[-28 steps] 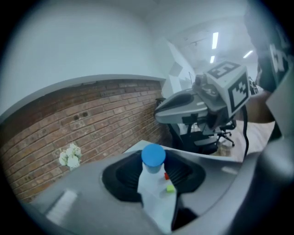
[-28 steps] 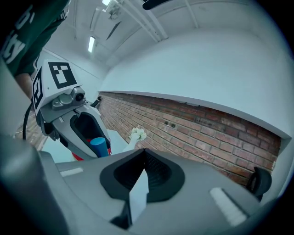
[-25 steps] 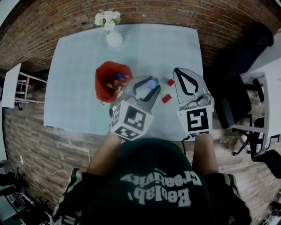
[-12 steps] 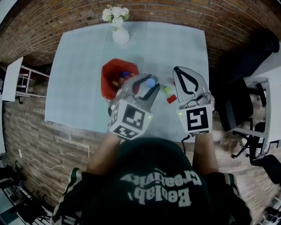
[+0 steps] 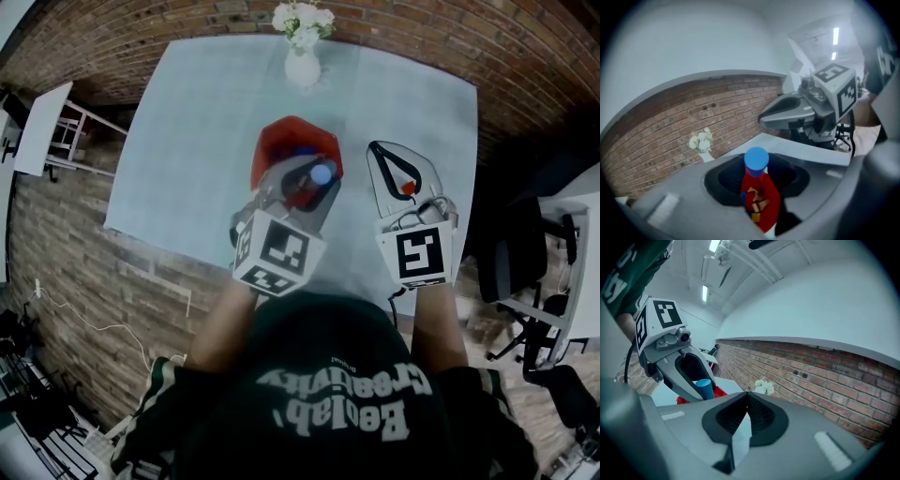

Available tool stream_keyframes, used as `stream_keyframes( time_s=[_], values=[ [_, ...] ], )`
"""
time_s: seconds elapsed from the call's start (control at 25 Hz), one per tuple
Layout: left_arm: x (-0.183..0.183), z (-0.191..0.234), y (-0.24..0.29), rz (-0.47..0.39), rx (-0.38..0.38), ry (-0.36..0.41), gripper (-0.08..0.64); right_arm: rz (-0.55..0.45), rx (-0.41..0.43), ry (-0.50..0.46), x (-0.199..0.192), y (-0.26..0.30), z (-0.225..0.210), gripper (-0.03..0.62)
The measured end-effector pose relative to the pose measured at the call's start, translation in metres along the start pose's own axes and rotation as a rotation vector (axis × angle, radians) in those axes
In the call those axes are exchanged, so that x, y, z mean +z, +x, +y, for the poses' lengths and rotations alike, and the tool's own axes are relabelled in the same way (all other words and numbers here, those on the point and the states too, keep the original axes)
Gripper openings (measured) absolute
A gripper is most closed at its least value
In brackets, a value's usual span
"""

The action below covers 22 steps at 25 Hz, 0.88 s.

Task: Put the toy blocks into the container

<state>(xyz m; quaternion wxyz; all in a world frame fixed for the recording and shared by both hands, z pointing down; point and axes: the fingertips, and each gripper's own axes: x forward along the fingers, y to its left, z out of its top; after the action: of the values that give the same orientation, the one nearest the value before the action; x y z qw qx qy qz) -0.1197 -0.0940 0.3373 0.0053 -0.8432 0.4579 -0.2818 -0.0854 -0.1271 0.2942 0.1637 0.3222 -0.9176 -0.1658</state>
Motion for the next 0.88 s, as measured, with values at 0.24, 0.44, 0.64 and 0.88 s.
stream_keyframes(
  time_s=[0.24, 0.44, 0.64, 0.88],
  values=[
    [-0.024, 0.026, -0.012, 0.030, 0.050, -0.031, 0.146, -0.012, 0.054, -0.011, 0.010, 0.028, 0.020, 0.006],
    [-0.038, 0.038, -0.013, 0.050, 0.059, -0.040, 0.146, -0.012, 0.073, -0.011, 0.013, 0.043, 0.028, 0.006],
    [-0.048, 0.041, -0.010, 0.071, 0.056, -0.036, 0.147, -0.006, 0.075, -0.005, 0.011, 0.049, 0.032, 0.006],
    [-0.054, 0.043, -0.006, 0.090, 0.059, 0.003, 0.147, 0.001, 0.063, -0.003, 0.008, 0.050, 0.029, 0.006]
  ],
)
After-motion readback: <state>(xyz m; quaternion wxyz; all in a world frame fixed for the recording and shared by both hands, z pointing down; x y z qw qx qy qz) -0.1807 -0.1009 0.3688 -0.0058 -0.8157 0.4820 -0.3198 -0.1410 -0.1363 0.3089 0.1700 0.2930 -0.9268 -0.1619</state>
